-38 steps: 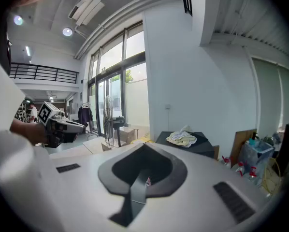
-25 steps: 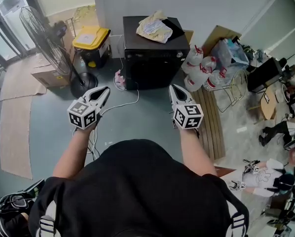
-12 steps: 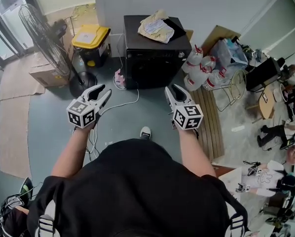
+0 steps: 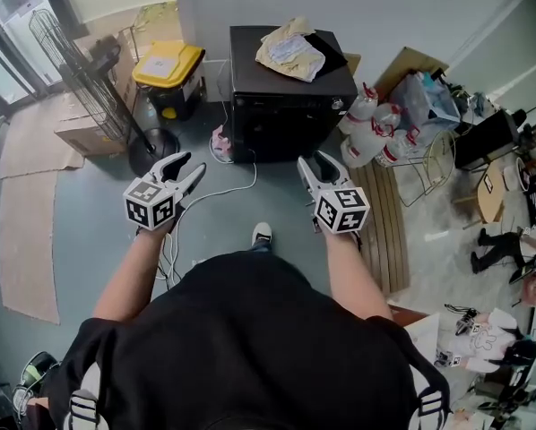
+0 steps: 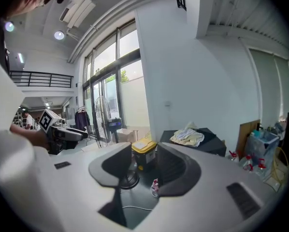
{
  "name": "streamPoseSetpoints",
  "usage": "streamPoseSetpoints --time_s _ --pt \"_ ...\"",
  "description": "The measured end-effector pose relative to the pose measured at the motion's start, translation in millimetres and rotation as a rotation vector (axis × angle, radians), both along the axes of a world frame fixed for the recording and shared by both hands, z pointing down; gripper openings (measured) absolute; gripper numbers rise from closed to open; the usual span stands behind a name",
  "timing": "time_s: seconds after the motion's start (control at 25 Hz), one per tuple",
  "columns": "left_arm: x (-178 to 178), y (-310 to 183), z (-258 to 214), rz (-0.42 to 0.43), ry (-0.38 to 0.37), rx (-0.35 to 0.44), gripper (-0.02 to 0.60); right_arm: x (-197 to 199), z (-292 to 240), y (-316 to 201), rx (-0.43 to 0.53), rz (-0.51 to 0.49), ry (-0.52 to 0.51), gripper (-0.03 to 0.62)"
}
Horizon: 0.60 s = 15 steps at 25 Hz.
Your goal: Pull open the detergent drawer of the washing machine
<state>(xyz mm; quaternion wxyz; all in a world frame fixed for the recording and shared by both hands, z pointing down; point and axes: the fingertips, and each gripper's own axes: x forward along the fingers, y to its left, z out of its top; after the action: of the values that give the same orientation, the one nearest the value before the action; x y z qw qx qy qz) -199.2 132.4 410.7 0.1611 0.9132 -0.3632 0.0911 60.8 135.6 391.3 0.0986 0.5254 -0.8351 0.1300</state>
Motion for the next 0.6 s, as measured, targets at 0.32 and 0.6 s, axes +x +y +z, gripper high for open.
streamPoseSetpoints --time_s 0.32,0.6 --pt "28 -68 12 -0.003 -0.047 -0.013 0.204 27 21 -78 -0.038 -0.038 0.002 0.170" --pt "60 -122 26 -0.029 -0.057 -0.040 0.204 51 48 -146 -0.072 -0.097 0.022 0.170"
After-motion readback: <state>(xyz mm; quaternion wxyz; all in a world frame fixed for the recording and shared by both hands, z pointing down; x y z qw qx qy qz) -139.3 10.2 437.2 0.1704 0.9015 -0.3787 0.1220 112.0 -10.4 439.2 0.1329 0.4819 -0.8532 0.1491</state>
